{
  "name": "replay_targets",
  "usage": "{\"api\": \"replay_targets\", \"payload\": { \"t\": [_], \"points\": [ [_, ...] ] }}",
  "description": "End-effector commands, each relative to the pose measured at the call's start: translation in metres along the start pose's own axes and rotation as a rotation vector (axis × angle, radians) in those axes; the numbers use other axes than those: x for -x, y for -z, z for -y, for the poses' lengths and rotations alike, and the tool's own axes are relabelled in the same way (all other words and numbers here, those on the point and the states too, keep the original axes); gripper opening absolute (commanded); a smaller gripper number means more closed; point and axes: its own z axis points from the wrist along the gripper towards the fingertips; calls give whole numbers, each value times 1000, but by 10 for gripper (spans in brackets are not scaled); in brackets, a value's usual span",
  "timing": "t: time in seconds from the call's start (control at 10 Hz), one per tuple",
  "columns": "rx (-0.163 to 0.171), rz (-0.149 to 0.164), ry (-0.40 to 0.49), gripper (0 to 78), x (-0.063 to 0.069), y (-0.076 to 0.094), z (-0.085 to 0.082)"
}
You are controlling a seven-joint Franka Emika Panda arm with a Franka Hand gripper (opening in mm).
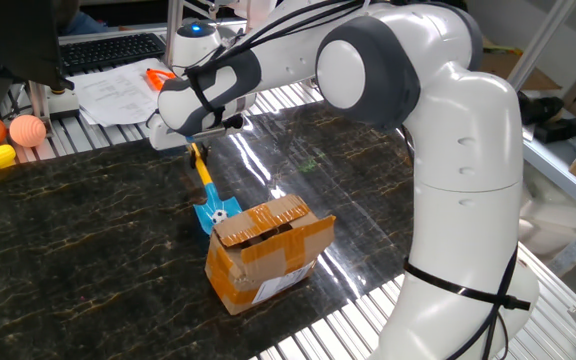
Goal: Use a shovel to scoop up an object
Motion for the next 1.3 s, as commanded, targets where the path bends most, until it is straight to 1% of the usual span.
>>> {"api": "replay_targets", "payload": {
  "t": [0.1,0.2,0.3,0.5,0.6,0.7,0.8,0.9,1.0,1.1,1.2,1.3],
  "points": [
    [2,-1,-4,13,1,4,0],
    [4,-2,-6,13,3,6,-1],
    [3,-1,-12,13,5,16,-1],
    [5,18,-24,13,7,29,-1],
    [5,18,-31,13,11,39,-1],
    [5,17,-35,13,13,44,-1],
    [11,17,-51,13,19,57,0],
    [11,17,-51,13,19,57,0],
    [19,30,-91,13,31,77,2],
    [38,45,-131,13,38,86,3],
    [60,55,-158,13,42,91,4],
    [60,61,-179,13,45,96,5]
  ]
}}
